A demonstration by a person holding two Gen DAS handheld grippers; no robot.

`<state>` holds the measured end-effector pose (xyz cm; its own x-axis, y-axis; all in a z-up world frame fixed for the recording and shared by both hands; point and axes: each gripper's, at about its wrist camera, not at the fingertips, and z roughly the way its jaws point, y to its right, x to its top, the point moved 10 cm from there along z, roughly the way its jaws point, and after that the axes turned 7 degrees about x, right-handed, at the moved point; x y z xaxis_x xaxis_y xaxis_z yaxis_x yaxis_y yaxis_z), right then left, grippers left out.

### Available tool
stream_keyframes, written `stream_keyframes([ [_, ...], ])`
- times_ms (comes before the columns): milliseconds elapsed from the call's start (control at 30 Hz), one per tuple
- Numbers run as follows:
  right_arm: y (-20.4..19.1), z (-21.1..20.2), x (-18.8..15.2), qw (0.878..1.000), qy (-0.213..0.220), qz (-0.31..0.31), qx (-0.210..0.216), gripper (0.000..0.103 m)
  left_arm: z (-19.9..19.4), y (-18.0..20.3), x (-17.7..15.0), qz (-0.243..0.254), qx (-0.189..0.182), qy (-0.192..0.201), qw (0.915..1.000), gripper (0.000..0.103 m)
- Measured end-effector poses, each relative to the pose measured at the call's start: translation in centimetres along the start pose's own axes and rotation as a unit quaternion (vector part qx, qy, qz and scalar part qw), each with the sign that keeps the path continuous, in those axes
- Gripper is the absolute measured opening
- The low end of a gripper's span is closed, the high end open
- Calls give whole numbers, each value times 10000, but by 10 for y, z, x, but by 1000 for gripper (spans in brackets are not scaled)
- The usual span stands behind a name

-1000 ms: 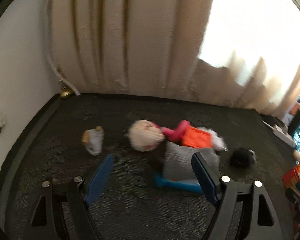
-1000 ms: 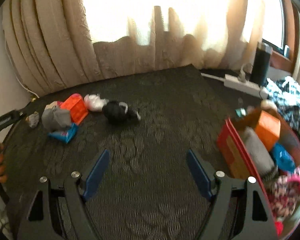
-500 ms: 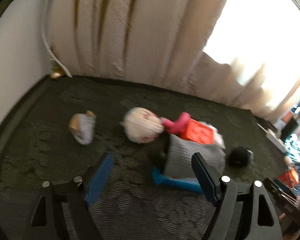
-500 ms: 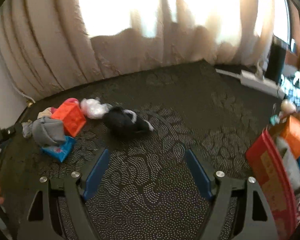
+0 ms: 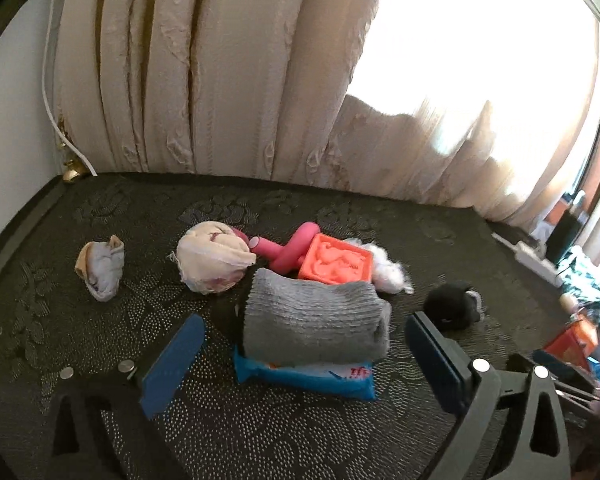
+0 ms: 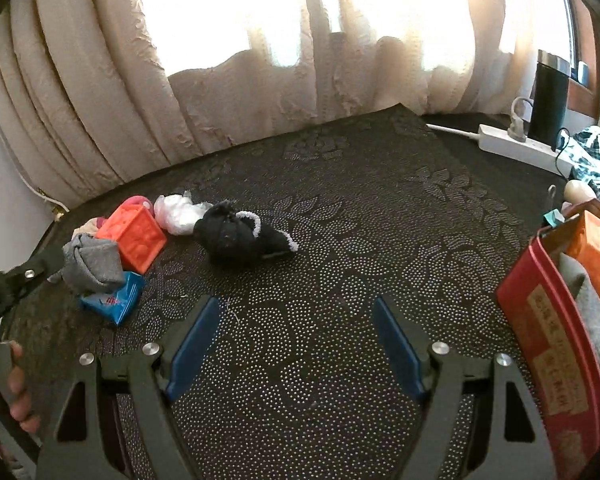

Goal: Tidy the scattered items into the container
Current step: 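Grasp the grey sock with the left tool while the right tool grasps the black knit plush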

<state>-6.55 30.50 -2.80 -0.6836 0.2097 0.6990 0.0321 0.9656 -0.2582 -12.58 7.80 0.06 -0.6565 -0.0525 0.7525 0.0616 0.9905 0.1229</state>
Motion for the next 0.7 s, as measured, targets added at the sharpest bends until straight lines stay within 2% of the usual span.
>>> stream_keyframes([
  [200,-1,1,-1,10000,-18,-19,16,82,17,0,-3,204,305,-89,9993,102],
  [267,-2,1,-2,10000,-31,-31,23,82,19,-2,-4,177,272,-136,9994,101],
  [333,-3,2,-3,10000,-51,-61,32,82,18,-3,-4,135,131,-193,9996,83],
  [400,-5,3,-4,9999,-61,-94,33,82,15,-3,-4,144,87,-214,9996,71],
  [500,-6,3,-5,9999,-55,-163,12,82,10,-5,-5,183,157,-205,9995,66],
  [700,-8,4,-2,9997,-4,-233,94,82,-9,-16,-6,157,286,-191,9993,65],
])
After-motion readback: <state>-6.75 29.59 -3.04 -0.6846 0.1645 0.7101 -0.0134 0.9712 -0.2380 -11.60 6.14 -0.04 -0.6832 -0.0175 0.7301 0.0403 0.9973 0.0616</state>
